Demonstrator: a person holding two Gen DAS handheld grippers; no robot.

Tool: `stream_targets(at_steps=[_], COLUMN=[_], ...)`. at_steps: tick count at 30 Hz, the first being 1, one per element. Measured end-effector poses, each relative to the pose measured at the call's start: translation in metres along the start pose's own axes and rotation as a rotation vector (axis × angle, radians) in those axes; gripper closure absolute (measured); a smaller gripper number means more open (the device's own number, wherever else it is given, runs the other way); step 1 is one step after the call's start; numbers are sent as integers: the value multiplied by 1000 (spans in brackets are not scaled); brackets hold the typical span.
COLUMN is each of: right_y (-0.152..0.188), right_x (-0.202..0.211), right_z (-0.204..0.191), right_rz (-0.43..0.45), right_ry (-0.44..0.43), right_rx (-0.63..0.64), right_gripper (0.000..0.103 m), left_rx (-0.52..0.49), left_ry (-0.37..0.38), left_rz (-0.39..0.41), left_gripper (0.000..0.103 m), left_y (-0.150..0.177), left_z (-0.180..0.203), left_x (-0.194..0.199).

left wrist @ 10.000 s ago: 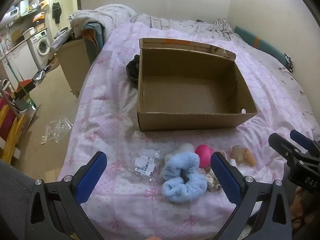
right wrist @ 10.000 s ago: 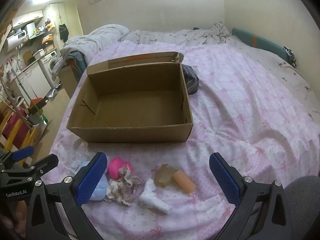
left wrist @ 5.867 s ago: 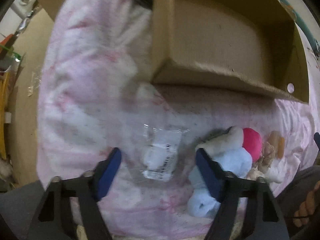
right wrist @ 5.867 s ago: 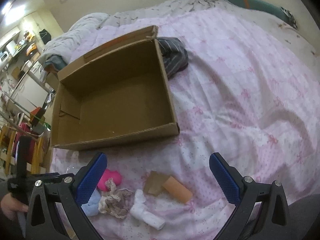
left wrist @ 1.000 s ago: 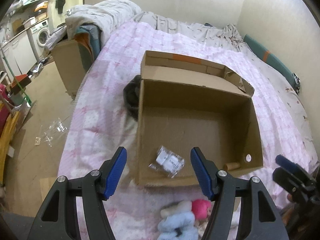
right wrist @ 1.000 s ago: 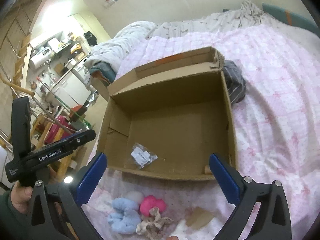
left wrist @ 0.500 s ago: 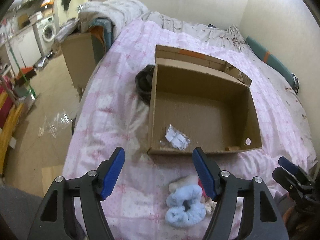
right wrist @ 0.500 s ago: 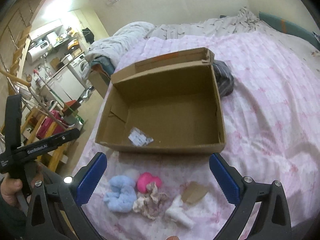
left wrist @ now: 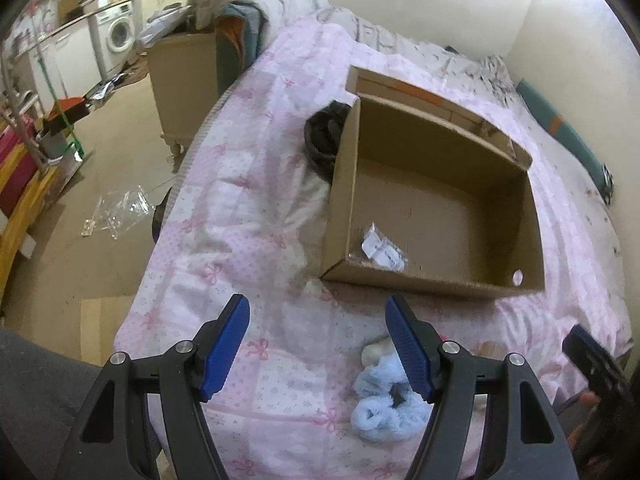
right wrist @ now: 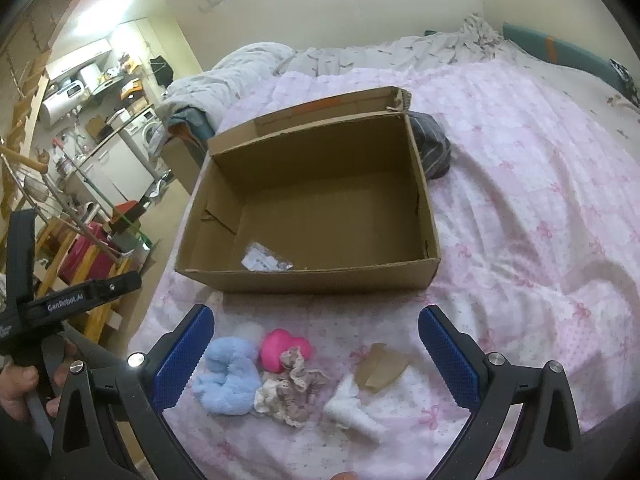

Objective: Organize soft objects
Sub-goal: 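Move both tools back from the box to the remaining items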

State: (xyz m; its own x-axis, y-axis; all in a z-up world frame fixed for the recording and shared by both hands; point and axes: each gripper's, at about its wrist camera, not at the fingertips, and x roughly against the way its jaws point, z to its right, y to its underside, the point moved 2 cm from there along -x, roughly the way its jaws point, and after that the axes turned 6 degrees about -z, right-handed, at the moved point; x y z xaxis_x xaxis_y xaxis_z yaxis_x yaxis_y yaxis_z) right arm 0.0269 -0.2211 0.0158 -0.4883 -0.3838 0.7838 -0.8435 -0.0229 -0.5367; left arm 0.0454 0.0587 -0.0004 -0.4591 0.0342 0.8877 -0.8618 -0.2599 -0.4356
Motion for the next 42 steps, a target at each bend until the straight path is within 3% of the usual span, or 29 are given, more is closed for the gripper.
stream_targets(at_steps=[3, 7, 12, 21, 28, 30, 32, 38, 42], right_y=[2, 5, 6, 6, 6, 6, 6, 5, 5], right_x=[-5, -6, -11, -21, -25, -24, -24, -25, -25], right_z=[8, 18, 24, 23, 23, 23, 23, 24, 24], right_rz=[-18, -38, -62, -97, -112, -112, -112, -108, -109], right_ry=[23, 38, 43, 51, 58, 62, 59, 41, 42], right_rx=[-23, -47, -87, -90, -85, -82, -84, -88, -89], right_gripper=[0, 0, 0, 0, 0, 0, 0, 0, 0], left_rx=[-48, -42, 16, -86, -38, -22, -9, -12, -67], left_ry=[-34, -41, 39, 185, 153, 131, 106, 66, 0], left_rz=[-32, -130, -240, -400, -479, -475, -475, -451, -420], left_gripper=[35, 35, 35, 35, 35, 44, 64, 83, 85], left_y=[6, 17, 25, 50, 56, 57, 57, 52, 49], left_z=[0, -12, -16, 50, 63, 59, 54, 40, 32], left_x=[-12, -32, -50, -77, -111, -115, -117, -112, -103])
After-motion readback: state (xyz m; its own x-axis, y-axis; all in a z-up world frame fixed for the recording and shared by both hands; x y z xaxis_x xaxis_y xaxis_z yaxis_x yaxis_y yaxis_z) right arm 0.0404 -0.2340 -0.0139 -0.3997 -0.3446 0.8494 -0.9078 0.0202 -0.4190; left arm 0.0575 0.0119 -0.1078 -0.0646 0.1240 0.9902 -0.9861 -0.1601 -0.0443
